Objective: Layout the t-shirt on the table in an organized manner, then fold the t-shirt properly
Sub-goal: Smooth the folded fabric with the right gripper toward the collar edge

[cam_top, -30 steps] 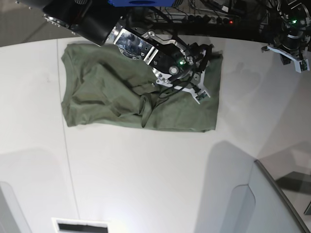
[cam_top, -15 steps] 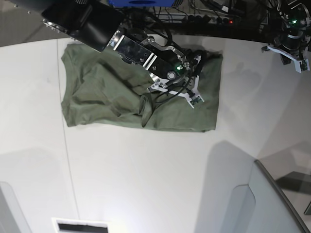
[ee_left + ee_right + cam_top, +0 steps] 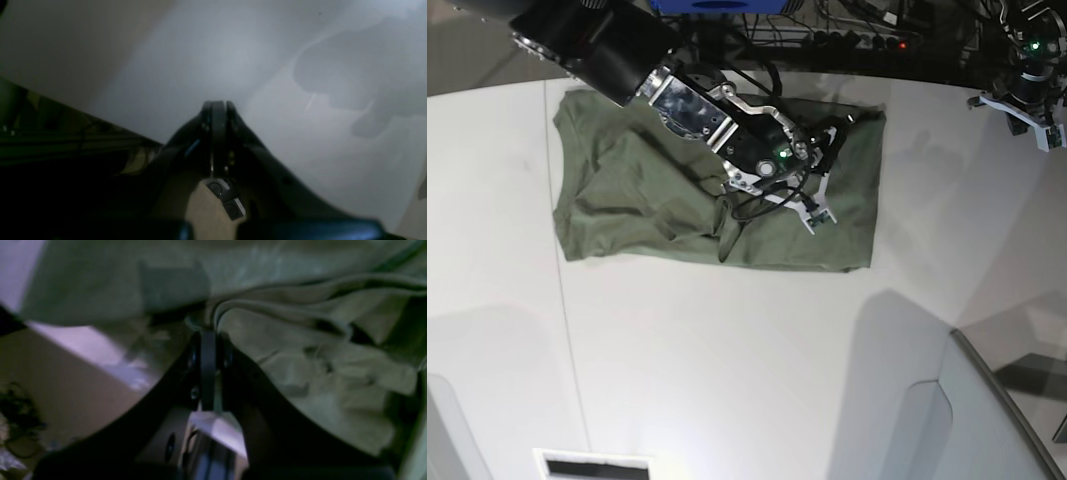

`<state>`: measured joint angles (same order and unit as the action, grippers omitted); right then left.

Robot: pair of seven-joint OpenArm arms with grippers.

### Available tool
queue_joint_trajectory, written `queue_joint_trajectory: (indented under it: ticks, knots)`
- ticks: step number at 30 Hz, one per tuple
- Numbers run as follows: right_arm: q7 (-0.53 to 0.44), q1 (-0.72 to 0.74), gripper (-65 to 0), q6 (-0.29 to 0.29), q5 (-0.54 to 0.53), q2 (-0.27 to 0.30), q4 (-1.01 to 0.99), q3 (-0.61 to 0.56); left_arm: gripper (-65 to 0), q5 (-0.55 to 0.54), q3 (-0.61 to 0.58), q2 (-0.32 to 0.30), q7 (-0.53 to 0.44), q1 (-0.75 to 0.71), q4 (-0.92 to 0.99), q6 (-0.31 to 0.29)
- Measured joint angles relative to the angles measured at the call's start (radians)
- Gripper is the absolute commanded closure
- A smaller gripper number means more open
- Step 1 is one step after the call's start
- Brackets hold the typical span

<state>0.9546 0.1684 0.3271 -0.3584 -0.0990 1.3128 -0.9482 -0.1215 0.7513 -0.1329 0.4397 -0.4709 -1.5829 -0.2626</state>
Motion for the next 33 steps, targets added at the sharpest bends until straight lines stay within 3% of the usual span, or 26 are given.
queue_joint_trajectory:
  ticks: [6,11,33]
  knots:
    - [0.086,-0.064,0.0,-0.001,0.0,0.072,0.163,0.08,0.0,0.002,0.0,-0.009,-0.003,0.002,0.016,0.0]
    - [0.094,-0.123,0.0,-0.001,0.0,0.116,0.19,0.159,0.0,0.0,0.001,-0.009,-0.001,0.0,0.022,0.0]
    - [0.07,-0.297,0.0,0.003,0.005,0.134,0.285,0.373,0.0,0.008,0.0,-0.01,0.001,0.025,0.022,0.0]
